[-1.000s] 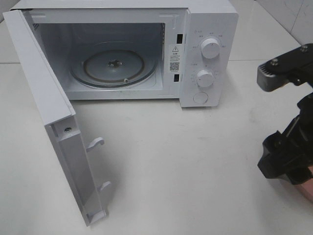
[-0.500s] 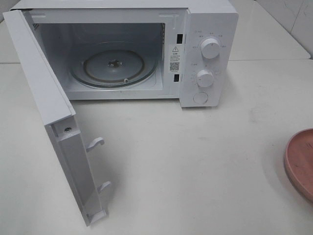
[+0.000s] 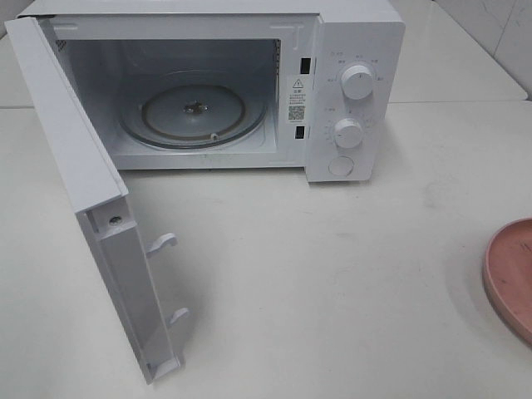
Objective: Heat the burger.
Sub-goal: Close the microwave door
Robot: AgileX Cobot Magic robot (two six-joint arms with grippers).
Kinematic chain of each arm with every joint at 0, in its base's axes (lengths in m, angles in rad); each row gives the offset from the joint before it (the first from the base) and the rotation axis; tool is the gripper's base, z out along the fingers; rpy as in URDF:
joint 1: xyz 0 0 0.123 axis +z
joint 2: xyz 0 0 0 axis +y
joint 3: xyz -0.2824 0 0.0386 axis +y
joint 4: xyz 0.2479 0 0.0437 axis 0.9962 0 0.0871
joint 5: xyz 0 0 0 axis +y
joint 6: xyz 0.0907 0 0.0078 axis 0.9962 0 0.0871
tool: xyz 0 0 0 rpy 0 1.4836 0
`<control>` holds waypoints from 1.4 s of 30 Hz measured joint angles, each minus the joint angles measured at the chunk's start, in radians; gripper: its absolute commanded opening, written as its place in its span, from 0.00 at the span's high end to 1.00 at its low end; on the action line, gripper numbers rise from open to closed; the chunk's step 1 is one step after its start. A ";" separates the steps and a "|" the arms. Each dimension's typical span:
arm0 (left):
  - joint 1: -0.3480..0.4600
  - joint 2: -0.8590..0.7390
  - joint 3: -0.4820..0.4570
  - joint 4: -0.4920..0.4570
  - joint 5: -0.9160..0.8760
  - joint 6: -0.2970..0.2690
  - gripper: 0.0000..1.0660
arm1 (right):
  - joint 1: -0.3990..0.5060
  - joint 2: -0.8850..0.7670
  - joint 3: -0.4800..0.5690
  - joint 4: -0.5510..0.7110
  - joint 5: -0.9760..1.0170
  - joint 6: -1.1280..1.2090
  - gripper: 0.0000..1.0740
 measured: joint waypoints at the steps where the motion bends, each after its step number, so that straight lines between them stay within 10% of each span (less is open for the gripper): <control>1: 0.000 0.000 0.000 0.000 0.000 0.000 0.03 | 0.000 0.000 0.000 0.000 0.000 0.000 0.29; 18: 0.000 0.000 0.000 0.000 0.000 0.000 0.03 | -0.335 -0.316 0.108 0.100 -0.058 -0.112 0.29; 42: 0.000 0.000 0.000 0.000 0.000 0.000 0.03 | -0.352 -0.316 0.155 0.082 -0.159 -0.056 0.29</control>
